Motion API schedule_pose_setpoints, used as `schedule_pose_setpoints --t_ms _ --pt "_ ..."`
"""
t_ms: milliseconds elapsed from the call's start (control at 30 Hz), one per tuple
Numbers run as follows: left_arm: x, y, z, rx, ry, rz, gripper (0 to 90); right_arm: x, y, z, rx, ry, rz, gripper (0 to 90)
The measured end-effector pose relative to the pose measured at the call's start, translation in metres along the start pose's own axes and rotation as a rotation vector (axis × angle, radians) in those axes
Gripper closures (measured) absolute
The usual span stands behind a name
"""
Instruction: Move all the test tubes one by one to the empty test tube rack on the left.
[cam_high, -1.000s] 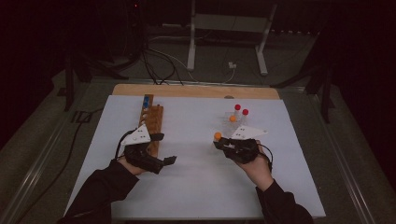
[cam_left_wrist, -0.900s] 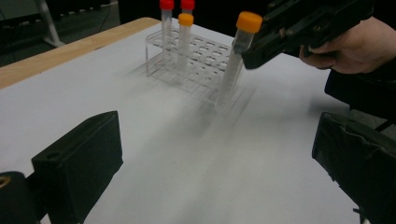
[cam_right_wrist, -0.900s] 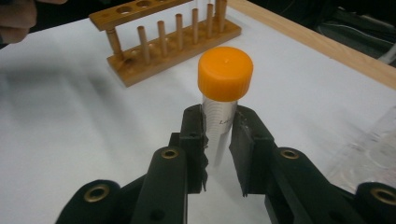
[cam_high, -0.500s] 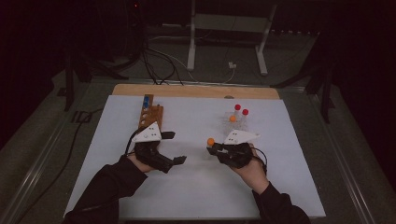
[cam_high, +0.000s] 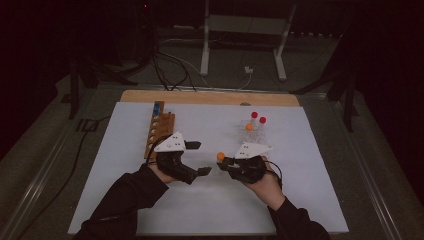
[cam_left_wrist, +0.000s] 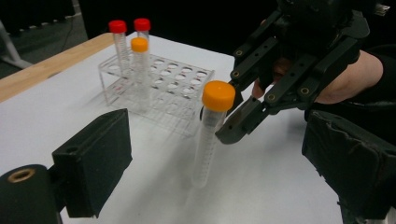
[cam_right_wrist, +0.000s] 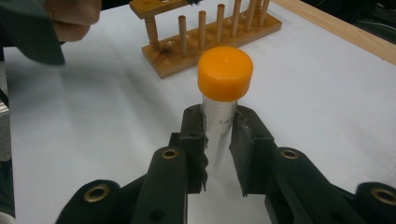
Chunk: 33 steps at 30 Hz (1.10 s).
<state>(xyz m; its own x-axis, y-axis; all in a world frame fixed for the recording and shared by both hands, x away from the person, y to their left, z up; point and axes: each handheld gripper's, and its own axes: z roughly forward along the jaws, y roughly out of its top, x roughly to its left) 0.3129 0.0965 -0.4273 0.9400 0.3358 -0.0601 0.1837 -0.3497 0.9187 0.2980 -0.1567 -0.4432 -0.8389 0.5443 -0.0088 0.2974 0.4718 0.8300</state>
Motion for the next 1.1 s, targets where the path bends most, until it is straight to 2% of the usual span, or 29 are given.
schedule_pose_setpoints --t_ms 233,600,867,1100 --pt "-0.002 0.002 0.011 -0.009 -0.008 0.013 28.4 0.002 -0.001 0.002 0.006 0.012 -0.001 75.2" --pt "-0.002 0.003 0.025 0.007 -0.011 0.032 51.9 0.006 0.000 0.003 0.010 0.025 -0.008 75.3" --pt "-0.002 0.002 0.029 0.017 -0.017 0.044 68.2 0.006 0.001 0.003 0.009 0.025 -0.007 75.3" --pt "-0.001 0.002 0.029 0.013 -0.013 0.061 71.4 0.005 0.000 0.004 0.006 0.025 -0.004 75.0"
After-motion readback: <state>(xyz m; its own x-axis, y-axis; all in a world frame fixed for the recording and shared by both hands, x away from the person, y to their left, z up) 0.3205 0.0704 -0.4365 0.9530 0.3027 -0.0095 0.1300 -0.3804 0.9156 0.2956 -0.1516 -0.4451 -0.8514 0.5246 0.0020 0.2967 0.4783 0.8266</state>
